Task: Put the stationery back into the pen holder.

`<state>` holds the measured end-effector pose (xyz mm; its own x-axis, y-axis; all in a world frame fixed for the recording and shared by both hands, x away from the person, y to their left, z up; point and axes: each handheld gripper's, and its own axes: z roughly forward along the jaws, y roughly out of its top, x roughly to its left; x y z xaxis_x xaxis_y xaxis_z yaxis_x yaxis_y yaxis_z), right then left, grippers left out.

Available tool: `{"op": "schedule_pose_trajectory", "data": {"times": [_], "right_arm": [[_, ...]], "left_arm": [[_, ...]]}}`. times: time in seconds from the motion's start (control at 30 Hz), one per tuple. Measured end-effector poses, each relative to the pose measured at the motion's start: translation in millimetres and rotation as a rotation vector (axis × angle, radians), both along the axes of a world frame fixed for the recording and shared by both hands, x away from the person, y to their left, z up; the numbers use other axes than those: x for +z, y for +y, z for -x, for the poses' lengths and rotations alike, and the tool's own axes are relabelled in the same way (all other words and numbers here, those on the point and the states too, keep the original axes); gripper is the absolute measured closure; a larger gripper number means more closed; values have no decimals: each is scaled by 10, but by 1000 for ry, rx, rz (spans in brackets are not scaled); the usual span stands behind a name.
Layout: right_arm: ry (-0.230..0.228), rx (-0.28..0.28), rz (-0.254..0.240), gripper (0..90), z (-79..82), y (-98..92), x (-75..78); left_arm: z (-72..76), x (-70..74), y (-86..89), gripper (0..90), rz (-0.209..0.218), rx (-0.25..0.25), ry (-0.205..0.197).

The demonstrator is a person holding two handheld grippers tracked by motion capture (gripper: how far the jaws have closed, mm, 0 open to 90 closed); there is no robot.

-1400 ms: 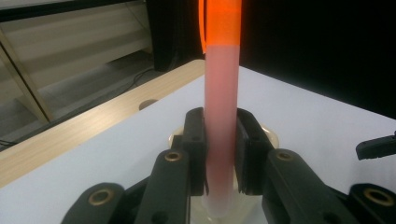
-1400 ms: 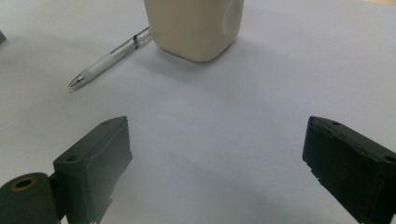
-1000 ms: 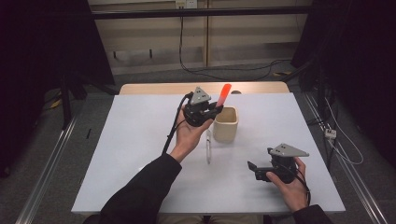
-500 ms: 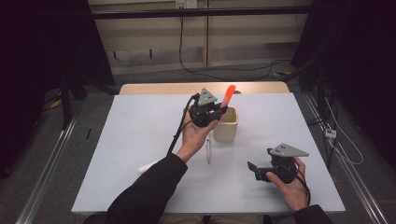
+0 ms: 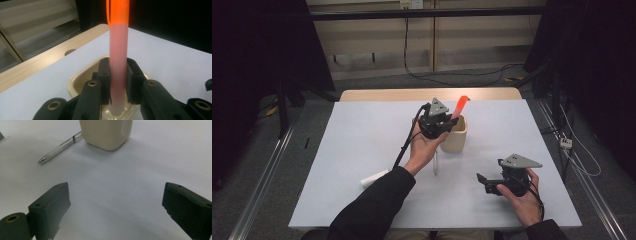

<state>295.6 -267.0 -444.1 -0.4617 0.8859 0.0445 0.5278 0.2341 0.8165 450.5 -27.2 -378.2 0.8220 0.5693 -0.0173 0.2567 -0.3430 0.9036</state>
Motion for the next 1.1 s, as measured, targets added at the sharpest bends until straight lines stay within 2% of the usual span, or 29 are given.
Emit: {"op": "schedule_pose_trajectory", "data": {"times": [0.17,0.3,0.33,0.43,0.53,0.67,0.8,0.9,0.97,1.1], "right_arm": [[3,0,0,75,-1,1,0],[4,0,-1,75,0,1,0],[3,0,0,75,0,1,0],[0,3,3,75,-5,1,-4],[0,6,3,75,-7,6,-5],[-1,7,4,75,-4,9,-2],[-2,6,4,75,-4,6,-1],[0,7,4,75,-6,10,-4],[0,7,4,75,-5,14,-2],[-1,6,5,75,-3,18,0]], "left_arm": [[-10,-50,13,770,-15,-1,11],[-10,-70,28,761,-1,-8,29],[-2,-67,33,730,0,-5,27],[27,-51,62,547,8,5,12],[41,-52,103,456,31,12,11],[44,-39,165,348,37,23,14],[46,-38,257,278,19,43,5],[24,-55,336,219,14,57,15],[10,-57,385,181,-5,66,20],[-6,-55,457,130,3,58,44]]}}
